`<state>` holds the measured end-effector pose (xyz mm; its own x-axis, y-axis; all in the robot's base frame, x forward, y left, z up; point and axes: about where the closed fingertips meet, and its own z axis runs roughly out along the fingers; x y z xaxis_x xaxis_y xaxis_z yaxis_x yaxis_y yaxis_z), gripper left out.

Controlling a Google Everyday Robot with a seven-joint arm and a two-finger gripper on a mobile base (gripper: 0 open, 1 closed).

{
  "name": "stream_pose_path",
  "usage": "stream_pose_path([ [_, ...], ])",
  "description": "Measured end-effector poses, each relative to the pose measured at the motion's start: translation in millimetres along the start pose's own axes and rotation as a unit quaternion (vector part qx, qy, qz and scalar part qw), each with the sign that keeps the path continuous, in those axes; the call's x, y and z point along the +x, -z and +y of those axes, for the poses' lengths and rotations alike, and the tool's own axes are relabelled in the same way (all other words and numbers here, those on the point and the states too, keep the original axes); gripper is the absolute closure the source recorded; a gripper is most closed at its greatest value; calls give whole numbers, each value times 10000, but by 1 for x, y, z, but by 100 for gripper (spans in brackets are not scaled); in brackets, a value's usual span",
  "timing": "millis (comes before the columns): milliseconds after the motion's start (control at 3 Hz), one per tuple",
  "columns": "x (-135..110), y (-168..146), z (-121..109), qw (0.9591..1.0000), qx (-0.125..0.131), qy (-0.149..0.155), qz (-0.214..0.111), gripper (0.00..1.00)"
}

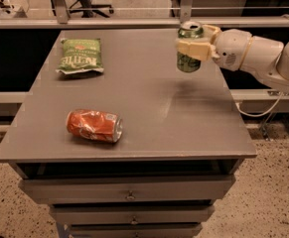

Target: Place green can upright

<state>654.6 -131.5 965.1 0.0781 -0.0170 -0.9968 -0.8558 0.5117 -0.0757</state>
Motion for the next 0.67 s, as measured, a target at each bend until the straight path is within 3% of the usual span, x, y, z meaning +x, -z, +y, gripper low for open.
stream_pose_path([
  [333,8,-10,22,9983,-311,445,-224,100],
  [667,33,-12,34,9972,-479,525,-225,100],
])
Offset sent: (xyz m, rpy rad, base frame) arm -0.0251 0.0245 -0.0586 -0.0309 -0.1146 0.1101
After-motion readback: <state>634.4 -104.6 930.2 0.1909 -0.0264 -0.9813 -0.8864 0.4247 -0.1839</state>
